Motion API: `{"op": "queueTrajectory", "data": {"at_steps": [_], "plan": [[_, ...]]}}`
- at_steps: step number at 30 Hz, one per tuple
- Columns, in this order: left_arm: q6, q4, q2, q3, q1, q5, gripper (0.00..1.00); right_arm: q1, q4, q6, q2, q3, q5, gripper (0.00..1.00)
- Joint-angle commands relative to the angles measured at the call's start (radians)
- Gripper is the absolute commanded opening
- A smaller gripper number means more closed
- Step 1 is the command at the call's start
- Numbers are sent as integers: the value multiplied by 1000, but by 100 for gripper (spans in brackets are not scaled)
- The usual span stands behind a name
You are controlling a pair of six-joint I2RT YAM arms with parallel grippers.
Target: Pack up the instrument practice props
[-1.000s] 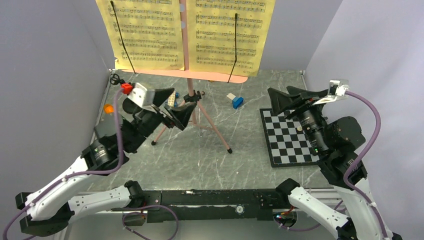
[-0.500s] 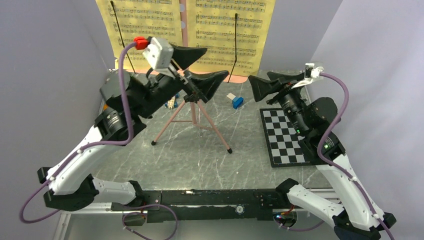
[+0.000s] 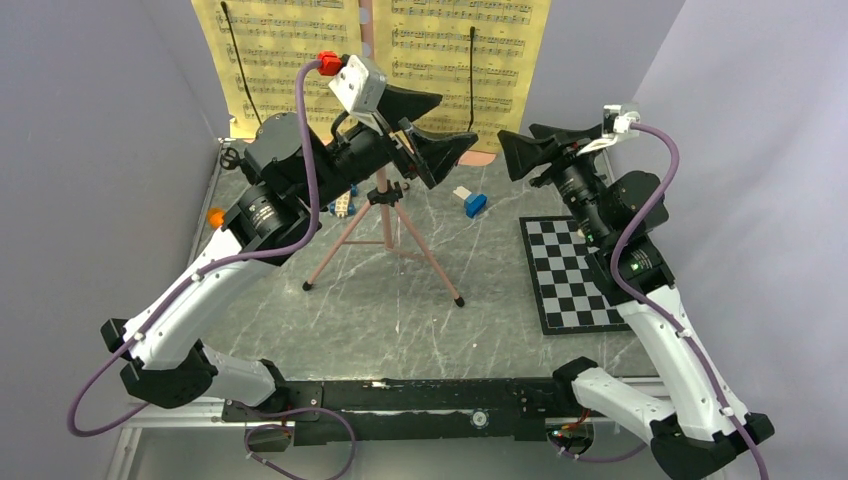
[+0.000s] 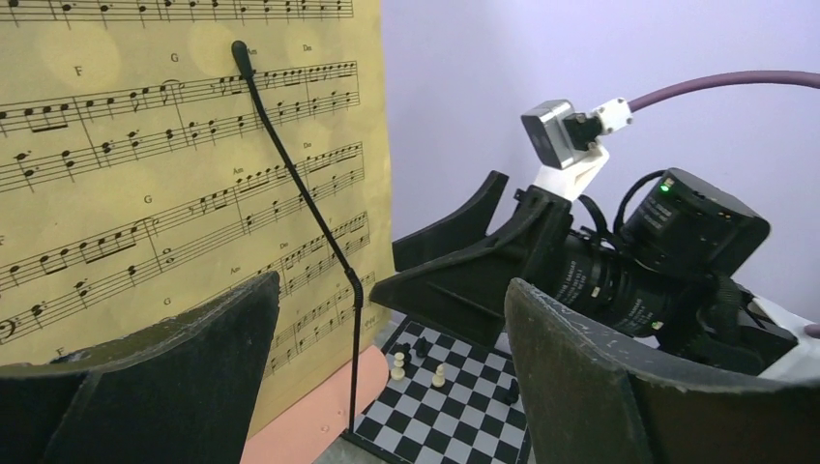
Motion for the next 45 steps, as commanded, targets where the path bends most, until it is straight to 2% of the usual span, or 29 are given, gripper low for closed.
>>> {"op": "queueTrajectory", "data": {"at_steps": [1, 9, 15, 23, 26, 34, 41, 45], "plan": [[-25, 60, 3, 33, 9, 39, 89, -55, 92, 41, 12, 29, -147, 70], [-50, 53, 55, 89, 29, 62, 89, -98, 137, 96, 36, 13, -237, 47], [-73, 52, 91, 120, 44, 67, 87, -103, 139, 105, 38, 12, -257, 34], [-95, 79, 124, 136, 49, 85, 74, -103, 129, 116, 26, 9, -278, 14], [-99, 83, 132, 145, 51, 89, 71, -103, 123, 120, 19, 5, -278, 1], [-112, 93, 158, 170, 52, 84, 58, -104, 104, 120, 2, 8, -283, 0], [-119, 78, 188, 203, 53, 77, 53, -103, 92, 119, 1, 11, -294, 0], [-119, 73, 197, 205, 53, 73, 43, -104, 87, 118, 2, 9, -297, 0]]}}
